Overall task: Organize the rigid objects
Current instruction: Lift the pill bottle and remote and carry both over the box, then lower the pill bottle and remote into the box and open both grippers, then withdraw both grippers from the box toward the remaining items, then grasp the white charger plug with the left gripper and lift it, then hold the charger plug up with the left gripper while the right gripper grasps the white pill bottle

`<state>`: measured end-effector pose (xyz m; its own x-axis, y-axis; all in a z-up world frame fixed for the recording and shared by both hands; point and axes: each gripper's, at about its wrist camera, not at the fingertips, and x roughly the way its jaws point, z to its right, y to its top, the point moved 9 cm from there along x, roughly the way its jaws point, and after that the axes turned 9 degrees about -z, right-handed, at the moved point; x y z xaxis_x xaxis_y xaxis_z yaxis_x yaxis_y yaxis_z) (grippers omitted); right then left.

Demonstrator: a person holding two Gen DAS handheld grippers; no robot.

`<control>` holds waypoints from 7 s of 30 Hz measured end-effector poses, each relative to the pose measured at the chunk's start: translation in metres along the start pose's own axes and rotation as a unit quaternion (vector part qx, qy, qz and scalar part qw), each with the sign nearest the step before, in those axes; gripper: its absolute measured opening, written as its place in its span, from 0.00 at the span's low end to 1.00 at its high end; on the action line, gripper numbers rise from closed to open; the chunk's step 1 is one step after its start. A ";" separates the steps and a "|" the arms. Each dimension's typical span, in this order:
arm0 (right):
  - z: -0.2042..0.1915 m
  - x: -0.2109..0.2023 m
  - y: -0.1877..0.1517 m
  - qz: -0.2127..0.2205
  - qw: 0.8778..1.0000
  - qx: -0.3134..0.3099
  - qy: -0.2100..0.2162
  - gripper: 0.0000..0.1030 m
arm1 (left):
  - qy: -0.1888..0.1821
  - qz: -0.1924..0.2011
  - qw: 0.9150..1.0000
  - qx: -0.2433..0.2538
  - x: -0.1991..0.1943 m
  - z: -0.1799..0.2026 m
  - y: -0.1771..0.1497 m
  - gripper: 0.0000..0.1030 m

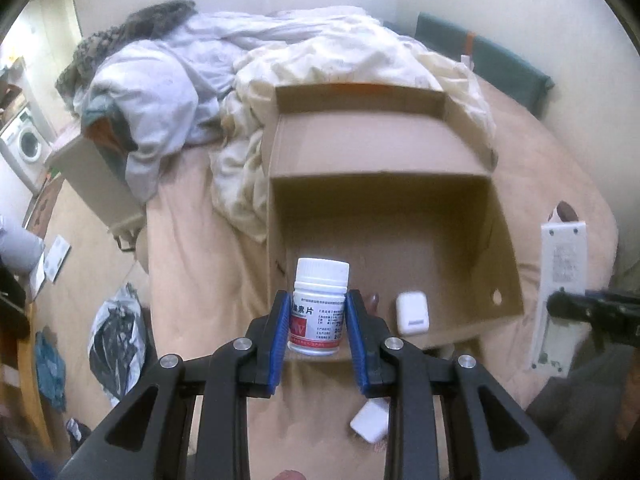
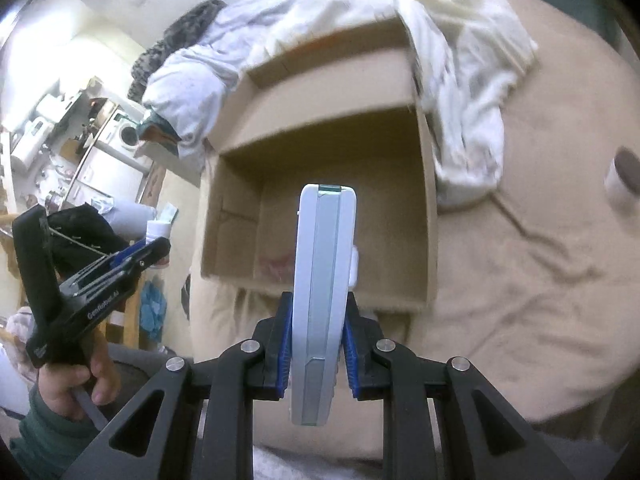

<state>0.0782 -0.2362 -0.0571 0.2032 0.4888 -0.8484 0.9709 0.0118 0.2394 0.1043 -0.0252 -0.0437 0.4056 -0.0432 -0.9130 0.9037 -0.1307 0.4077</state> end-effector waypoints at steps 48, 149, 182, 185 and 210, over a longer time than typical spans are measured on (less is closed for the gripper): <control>0.025 0.137 0.053 -0.034 0.990 -0.032 -0.132 0.23 | 0.019 -0.091 0.995 0.025 0.154 0.014 -0.006 0.25; 0.025 0.092 -0.041 -0.006 0.999 0.029 -0.045 1.00 | -0.152 -0.243 0.958 0.027 0.146 0.068 -0.145 0.34; 0.024 0.100 -0.044 -0.024 0.998 0.019 -0.051 1.00 | -0.039 -0.194 0.980 -0.013 0.166 0.032 -0.108 0.24; 0.025 0.102 -0.044 -0.026 0.998 0.023 -0.046 1.00 | -0.042 -0.191 0.981 -0.018 0.169 0.026 -0.104 0.24; 0.050 0.155 -0.070 -0.124 0.973 -0.048 -0.188 0.50 | -0.051 -0.097 0.994 0.014 0.058 -0.012 -0.091 0.23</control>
<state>0.0484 -0.2048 -0.2293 0.0129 0.1077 -0.9941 0.9835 0.1783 0.0321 0.0471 -0.0042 -0.1335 0.2063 -0.1136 -0.9719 0.9591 -0.1734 0.2238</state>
